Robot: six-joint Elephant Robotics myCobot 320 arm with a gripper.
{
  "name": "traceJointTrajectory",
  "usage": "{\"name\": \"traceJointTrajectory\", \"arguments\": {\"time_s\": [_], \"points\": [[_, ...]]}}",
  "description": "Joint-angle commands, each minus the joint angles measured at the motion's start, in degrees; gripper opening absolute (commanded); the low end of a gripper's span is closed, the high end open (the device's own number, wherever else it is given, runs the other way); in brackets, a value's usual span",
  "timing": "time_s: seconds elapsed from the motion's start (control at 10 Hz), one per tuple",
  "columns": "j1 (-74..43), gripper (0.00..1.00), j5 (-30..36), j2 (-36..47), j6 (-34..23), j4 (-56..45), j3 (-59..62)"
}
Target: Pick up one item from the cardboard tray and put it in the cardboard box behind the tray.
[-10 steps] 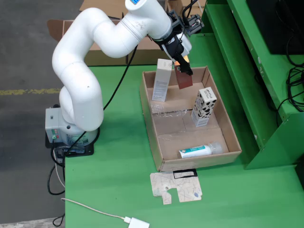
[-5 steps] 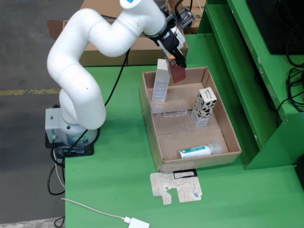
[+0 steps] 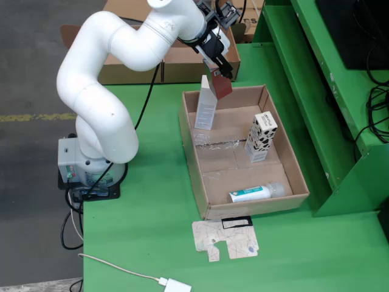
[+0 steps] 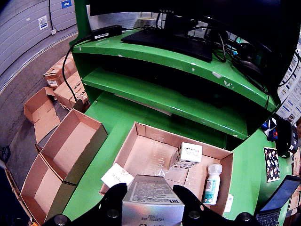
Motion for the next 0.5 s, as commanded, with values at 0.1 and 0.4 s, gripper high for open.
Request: {"name": "traceJointTrajectory", "arguments": {"time_s": [0.1, 0.4], "points": [[2.4, 0.0, -0.1, -0.1, -1.4, -0.1, 3.1], [5.4, 0.0, -1.4, 0.6, -0.5, -0.9, 3.0]]}}
